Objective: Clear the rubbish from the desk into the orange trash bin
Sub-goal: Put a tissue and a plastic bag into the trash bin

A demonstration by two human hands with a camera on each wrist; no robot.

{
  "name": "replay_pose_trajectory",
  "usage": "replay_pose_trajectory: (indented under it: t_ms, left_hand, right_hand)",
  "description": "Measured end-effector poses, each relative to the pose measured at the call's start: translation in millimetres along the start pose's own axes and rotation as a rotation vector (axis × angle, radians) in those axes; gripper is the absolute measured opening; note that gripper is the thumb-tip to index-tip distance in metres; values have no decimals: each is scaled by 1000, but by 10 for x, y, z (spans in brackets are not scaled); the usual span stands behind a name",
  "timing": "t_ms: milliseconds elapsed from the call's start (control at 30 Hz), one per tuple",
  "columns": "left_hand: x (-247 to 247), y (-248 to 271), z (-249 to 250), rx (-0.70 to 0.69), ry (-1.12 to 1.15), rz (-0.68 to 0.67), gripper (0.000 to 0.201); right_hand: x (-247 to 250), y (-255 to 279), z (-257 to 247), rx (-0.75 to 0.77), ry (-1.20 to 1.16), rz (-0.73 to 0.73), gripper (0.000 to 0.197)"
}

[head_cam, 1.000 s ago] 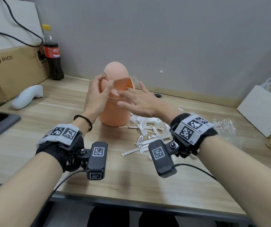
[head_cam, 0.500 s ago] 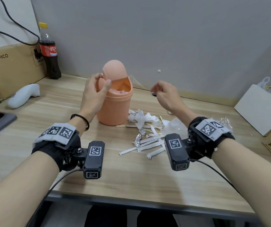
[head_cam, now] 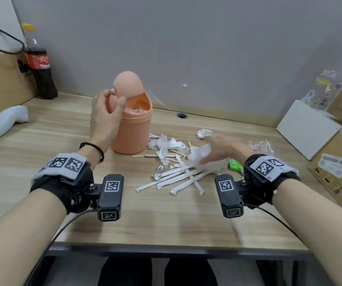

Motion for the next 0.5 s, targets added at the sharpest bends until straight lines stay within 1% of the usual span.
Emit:
replay_pose_trajectory:
  t_ms: [133, 233, 300, 400, 433, 500]
  left_hand:
    - [14, -5, 1, 5, -7, -15, 45]
    - [9, -5, 3, 3, -16, -11, 46]
    - [0, 1, 4, -2, -13, -4, 48]
    - [-8, 14, 5, -9, -17, 13, 49]
    - [-11, 18, 5, -10, -22, 15, 49]
    - [-13, 25, 13, -11, -37, 18, 49]
  right_hand:
    - [-108, 42, 14, -28, -74, -26, 103]
    - [-95, 78, 25, -43, -104, 11, 103]
    - [-101, 82, 20, -27, -104, 51, 100]
    - [-94, 88, -9, 12, -161, 135, 88]
    - [-80, 97, -17, 22, -187, 162, 82]
    - [-10, 114, -38, 67, -214, 232, 59]
Point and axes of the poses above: each hand's wrist, its own y-axis away from the middle knuckle, its own x-axis out of the back of the hand, z = x × y, the point moved 6 cm from there along -y, towards the middle knuckle, and after that the axes turned 9 degrees about x, right-handed, at the moved point
